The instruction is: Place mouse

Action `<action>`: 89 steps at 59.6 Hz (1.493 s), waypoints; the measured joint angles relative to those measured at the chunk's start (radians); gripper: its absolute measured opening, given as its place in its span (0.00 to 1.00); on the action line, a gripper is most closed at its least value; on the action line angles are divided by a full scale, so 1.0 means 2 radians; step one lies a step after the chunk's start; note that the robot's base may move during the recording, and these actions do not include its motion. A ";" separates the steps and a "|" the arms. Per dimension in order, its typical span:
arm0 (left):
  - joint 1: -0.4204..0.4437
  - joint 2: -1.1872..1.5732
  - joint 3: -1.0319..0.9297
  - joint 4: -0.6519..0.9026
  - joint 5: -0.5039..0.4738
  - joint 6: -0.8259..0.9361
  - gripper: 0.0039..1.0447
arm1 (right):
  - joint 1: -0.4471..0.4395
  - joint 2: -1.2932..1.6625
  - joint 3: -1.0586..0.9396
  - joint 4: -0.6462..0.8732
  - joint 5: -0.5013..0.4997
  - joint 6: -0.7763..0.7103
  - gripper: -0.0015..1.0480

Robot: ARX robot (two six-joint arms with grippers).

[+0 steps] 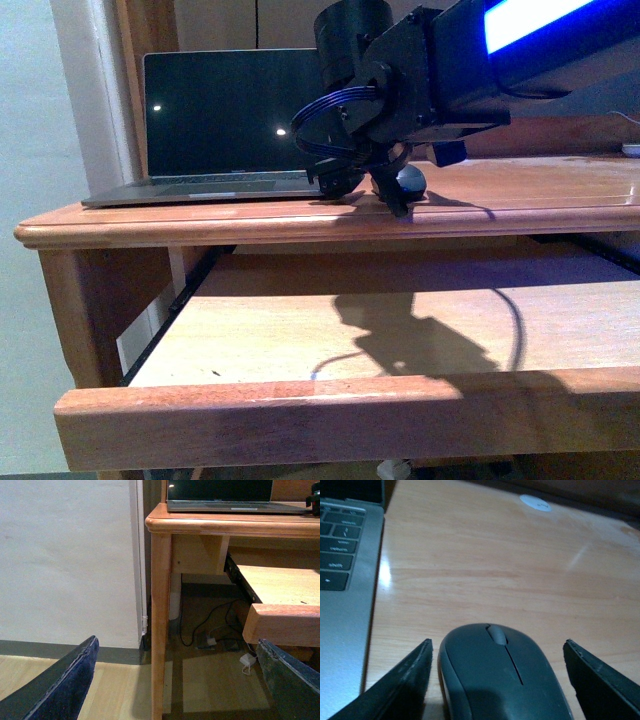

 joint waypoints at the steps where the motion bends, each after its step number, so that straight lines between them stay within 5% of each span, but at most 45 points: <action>1: 0.000 0.000 0.000 0.000 0.000 0.000 0.93 | -0.001 -0.002 -0.004 0.004 -0.001 0.000 0.91; 15: 0.000 0.000 0.000 0.000 0.000 0.000 0.93 | -0.028 -0.126 -0.180 0.119 -0.037 0.038 0.93; 30: 0.000 0.000 0.000 0.000 0.000 0.000 0.93 | -0.083 -0.434 -0.540 0.241 -0.173 0.041 0.93; 42: 0.000 0.000 0.000 0.000 0.000 0.000 0.93 | -0.134 -0.611 -0.788 0.226 -0.268 0.031 0.93; 53: 0.000 0.000 0.000 0.000 0.000 0.000 0.93 | -0.172 -0.744 -0.947 0.179 -0.305 0.020 0.93; 66: 0.000 0.000 0.000 0.000 0.000 0.000 0.93 | -0.156 -0.764 -1.017 0.197 -0.286 0.016 0.93; 89: 0.000 0.000 0.000 0.000 0.000 0.000 0.93 | -0.044 -0.572 -0.957 0.358 -0.200 0.035 0.93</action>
